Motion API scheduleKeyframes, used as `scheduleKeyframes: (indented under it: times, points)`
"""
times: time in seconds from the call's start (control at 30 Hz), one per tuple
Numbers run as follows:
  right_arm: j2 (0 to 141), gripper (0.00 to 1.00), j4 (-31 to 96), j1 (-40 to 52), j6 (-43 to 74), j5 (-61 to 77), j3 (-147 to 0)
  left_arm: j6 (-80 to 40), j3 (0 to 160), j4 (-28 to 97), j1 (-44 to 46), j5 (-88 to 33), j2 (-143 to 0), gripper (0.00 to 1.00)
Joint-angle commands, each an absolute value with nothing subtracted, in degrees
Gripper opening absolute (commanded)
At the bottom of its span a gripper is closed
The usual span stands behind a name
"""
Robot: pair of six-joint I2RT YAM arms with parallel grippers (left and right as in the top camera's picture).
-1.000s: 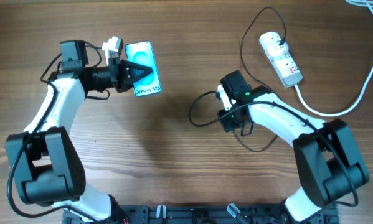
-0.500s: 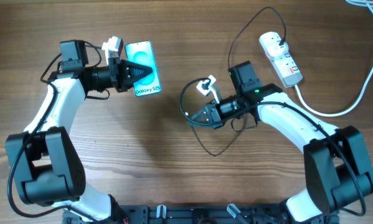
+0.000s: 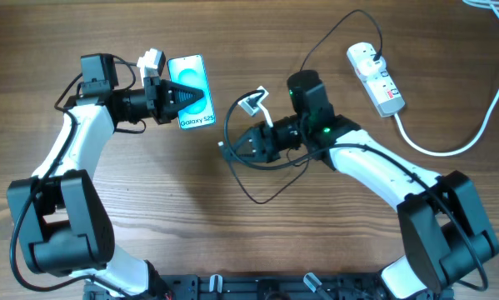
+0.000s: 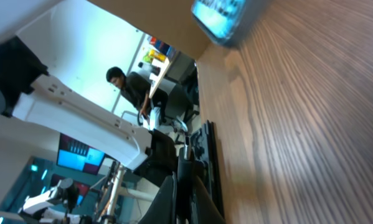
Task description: Plug charger to phone and switch on socket
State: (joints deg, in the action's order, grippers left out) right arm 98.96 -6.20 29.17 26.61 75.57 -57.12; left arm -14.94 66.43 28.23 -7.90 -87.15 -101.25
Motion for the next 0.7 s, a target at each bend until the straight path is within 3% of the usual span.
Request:
scheduleKeyframes:
  times: [0.0, 0.67]
  points:
    - [97.93, 0.04, -10.48, 30.96, 37.08, 71.53, -57.74, -15.44, 66.32, 28.05, -8.16, -90.3, -99.53, 0.04]
    - [98.04, 0.04, -20.8, 33.69, 43.38, 60.82, -57.74, -15.44, 66.32, 28.95, -6.17, -90.3, -99.53, 0.04]
